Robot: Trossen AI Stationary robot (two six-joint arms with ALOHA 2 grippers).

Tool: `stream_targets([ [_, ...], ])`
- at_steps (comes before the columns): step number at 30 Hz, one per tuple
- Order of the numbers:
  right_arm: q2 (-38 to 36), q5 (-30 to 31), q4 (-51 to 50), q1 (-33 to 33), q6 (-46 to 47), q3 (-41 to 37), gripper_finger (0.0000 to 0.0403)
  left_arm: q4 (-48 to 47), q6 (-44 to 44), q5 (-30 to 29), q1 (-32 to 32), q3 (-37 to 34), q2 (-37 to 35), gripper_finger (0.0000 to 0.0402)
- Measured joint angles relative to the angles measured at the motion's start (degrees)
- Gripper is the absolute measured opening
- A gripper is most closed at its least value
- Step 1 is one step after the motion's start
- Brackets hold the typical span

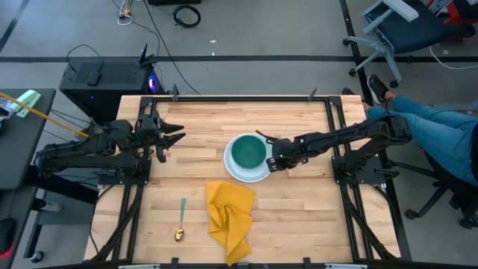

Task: Set table place
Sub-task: Place the silver fork to the right of the white plate

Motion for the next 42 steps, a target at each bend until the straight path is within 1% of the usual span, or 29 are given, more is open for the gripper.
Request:
stream_targets([
  [3,-2.1,1.98,-5.31,0.0,-0.29,0.0,0.0077,-0.02,-0.01,0.0,0.01,0.0,-0.01,0.0141],
  [7,-3.81,5.05,-16.74,0.0,-0.41,0.0,0.0077,0.0,-0.01,0.01,0.0,0.0,-0.01,0.0148],
  [9,-4.01,5.94,-18.76,0.0,-0.42,0.0,0.0077,-0.03,0.0,0.01,0.01,0.0,0.0,0.0151],
  [13,-2.69,5.88,-18.34,0.44,-0.42,0.0,0.0077,-0.02,0.0,0.01,0.02,0.0,0.0,0.0153],
  [19,0.85,6.01,-18.34,0.43,-0.5,0.0,0.0077,-0.02,0.0,0.0,0.02,0.0,0.01,0.0145],
  [28,3.26,5.15,-17.76,0.58,0.02,0.02,0.0077,-0.01,0.01,0.01,0.0,0.0,-0.01,0.0139],
  [34,5.58,4.34,-14.89,2.42,0.45,0.04,0.0077,-0.03,0.01,0.01,0.01,0.0,0.01,0.0146],
  [42,5.84,4.27,-13.4,3.04,1.07,0.09,0.0077,-0.02,0.01,0.01,0.01,0.0,0.01,0.0153],
])
